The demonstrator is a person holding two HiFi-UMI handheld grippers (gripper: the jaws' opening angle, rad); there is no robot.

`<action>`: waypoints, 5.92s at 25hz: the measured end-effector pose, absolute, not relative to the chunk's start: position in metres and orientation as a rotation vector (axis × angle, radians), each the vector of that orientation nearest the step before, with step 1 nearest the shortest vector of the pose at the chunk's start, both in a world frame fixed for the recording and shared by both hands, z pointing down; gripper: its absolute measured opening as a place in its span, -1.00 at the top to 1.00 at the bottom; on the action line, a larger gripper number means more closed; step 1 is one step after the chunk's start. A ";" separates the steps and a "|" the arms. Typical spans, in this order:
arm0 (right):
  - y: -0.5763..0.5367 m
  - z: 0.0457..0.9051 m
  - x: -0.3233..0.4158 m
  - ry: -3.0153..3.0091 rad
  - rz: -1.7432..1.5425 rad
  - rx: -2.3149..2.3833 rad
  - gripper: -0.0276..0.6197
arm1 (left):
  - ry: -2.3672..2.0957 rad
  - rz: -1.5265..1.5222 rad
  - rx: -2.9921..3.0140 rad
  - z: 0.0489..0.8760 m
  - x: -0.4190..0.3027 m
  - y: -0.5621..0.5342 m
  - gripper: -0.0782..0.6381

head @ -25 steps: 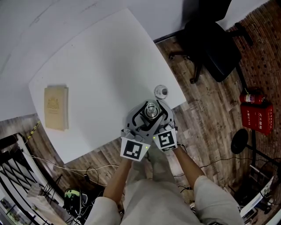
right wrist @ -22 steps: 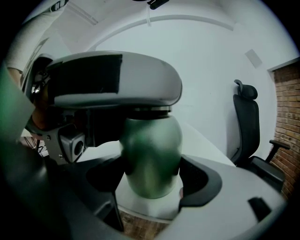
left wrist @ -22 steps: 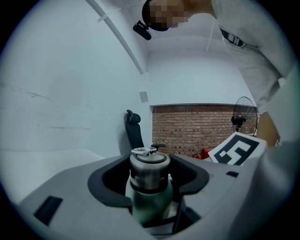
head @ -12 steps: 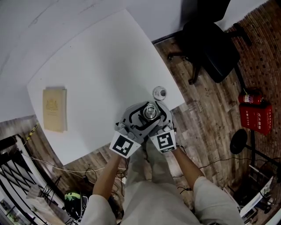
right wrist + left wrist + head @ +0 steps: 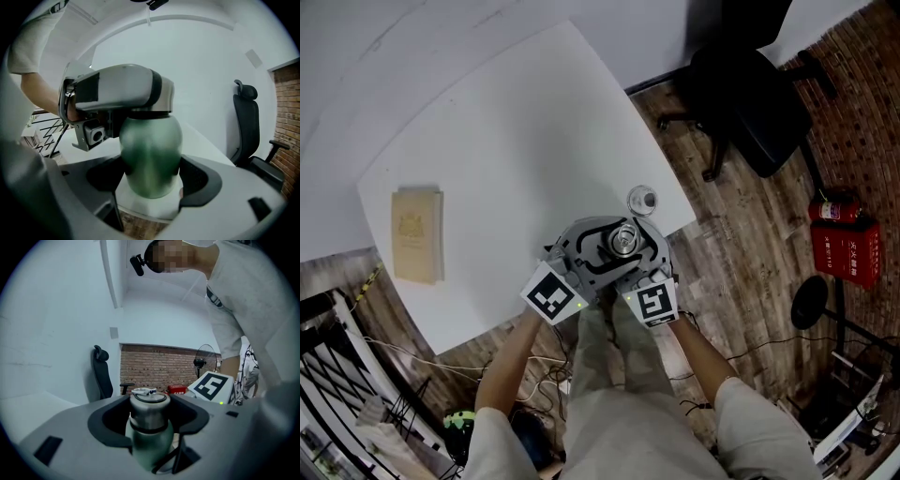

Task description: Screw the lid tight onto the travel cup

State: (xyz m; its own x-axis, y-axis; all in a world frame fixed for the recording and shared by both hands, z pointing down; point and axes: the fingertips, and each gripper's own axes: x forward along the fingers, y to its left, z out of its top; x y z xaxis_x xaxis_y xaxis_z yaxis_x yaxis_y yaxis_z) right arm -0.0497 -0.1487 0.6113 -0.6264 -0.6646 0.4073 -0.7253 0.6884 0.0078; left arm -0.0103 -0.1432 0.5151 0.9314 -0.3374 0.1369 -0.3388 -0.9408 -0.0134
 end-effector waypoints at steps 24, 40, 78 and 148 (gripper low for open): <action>-0.149 0.611 -0.050 -2.515 0.199 1.091 -0.20 | -1.181 0.267 2.864 0.522 -0.021 -0.141 0.02; -0.148 0.612 -0.050 -2.519 0.213 1.105 -0.20 | -1.337 0.255 2.791 0.515 -0.022 -0.149 0.06; -0.148 0.611 -0.049 -2.508 0.203 1.090 -0.20 | -0.319 0.252 3.086 0.517 -0.013 -0.139 0.06; -0.086 0.367 0.067 -2.566 0.118 1.477 0.91 | -1.597 0.178 2.548 0.361 -0.163 -0.048 0.76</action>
State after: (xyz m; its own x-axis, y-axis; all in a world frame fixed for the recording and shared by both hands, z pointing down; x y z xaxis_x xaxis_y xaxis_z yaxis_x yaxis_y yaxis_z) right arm 0.0672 -0.0863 0.3674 -0.4909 -0.8495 0.1935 -0.8637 0.5037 0.0201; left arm -0.1633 -0.0483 0.3614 0.4334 -0.8854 0.1679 -0.9006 -0.4321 0.0462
